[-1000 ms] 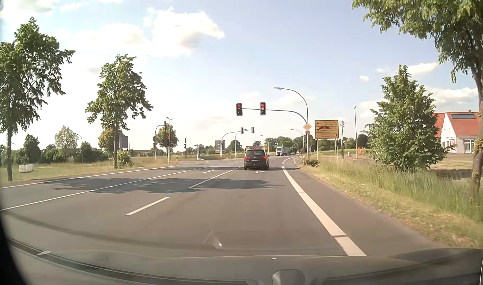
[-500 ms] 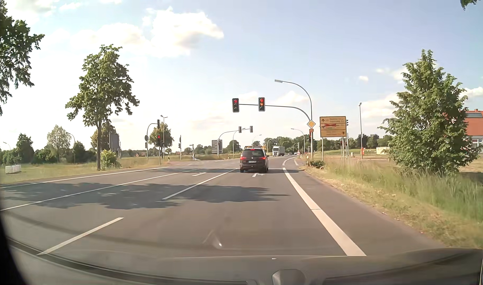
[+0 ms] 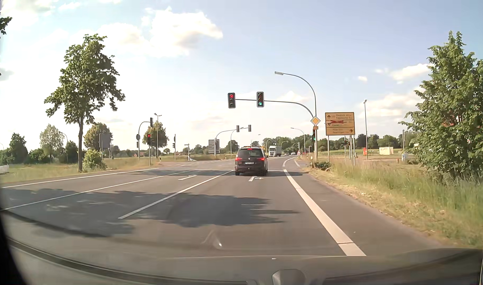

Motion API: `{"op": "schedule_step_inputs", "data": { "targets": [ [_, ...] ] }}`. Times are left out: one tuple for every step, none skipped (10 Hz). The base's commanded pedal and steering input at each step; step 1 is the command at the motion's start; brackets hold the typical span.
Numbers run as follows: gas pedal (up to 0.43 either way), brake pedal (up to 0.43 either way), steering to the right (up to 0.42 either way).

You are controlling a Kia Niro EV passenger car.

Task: Follow the waypoints while adhering to traffic rules and regulations

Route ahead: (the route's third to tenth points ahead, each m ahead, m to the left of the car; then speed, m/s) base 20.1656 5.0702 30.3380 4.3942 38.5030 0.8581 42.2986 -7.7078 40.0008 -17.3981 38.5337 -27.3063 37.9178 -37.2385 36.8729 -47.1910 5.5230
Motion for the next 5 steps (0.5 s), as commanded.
{"op": "schedule_step_inputs", "data": {
  "targets": [
    [0.000, 0.213, 0.007],
    [0.000, 0.226, 0.007],
    [0.000, 0.232, 0.007],
    [0.000, 0.238, 0.007],
    [0.000, 0.244, 0.007]
  ]
}}
